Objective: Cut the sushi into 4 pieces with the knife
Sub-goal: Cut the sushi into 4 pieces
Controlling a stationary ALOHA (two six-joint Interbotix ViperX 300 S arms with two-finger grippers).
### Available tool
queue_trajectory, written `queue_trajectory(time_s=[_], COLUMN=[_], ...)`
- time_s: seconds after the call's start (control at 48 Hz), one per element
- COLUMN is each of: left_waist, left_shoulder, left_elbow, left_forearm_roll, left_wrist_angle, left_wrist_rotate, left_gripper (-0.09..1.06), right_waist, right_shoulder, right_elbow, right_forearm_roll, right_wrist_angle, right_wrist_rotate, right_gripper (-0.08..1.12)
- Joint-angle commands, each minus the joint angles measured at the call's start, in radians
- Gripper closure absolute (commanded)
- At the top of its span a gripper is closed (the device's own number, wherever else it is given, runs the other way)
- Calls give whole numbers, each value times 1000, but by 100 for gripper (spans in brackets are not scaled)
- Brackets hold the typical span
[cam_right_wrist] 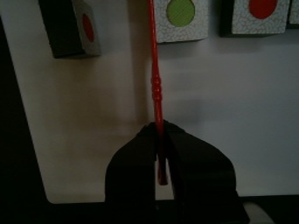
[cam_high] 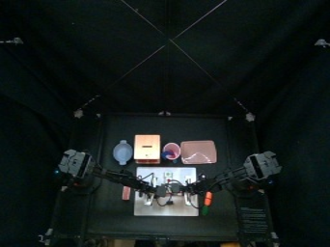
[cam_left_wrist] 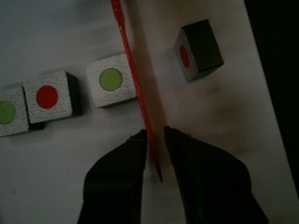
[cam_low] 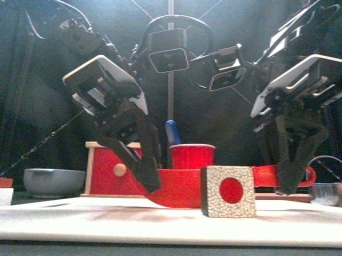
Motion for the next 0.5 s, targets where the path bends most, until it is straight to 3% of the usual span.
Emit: queue_trajectory(time_s=[0.021,0.292,0.5], left_waist=[-2,-5,-5], left_shoulder=[-40,-118,-166], left_elbow=[-23,-14,8], left_forearm_roll=[14,46,48], left_wrist_angle=[-6,-5,-5], left_wrist_rotate=[2,0,0], left_gripper=[23,21,22], right_waist=[-17,-17,-17], right_shoulder=[-34,-78,-138], right_elbow=[-28,-21,-9], right_forearm_roll=[2,5,14], right_wrist_angle=[-2,26,72], right_wrist_rotate=[5,5,5], right_gripper=[77,77,77])
